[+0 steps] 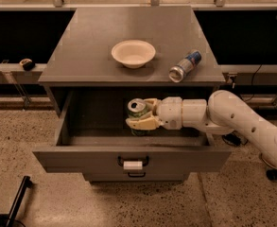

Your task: Place green can into top drawer

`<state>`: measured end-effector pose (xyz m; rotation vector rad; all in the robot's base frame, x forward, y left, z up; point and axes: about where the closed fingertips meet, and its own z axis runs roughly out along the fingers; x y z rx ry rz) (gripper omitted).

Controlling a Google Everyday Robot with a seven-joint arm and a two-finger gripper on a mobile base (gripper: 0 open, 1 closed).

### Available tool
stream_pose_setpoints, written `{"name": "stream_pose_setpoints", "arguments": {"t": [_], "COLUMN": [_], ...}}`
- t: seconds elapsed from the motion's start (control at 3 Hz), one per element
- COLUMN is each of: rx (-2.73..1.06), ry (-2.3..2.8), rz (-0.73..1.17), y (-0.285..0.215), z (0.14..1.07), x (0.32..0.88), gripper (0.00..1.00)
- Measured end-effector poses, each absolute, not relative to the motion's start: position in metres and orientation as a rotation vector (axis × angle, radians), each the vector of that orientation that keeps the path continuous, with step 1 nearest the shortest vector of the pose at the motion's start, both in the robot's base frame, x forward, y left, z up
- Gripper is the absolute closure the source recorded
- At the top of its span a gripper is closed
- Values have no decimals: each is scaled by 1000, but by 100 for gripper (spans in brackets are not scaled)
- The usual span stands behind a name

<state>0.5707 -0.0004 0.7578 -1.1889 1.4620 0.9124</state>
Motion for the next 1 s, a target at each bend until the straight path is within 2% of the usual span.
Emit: {"name": "stream_pose_setpoints", "arguments": {"t": [1.0], "rx": [-1176], "ry": [1443], "rz": [993], "y": [-1], "z": [722], "x": [599], "gripper": [100]}}
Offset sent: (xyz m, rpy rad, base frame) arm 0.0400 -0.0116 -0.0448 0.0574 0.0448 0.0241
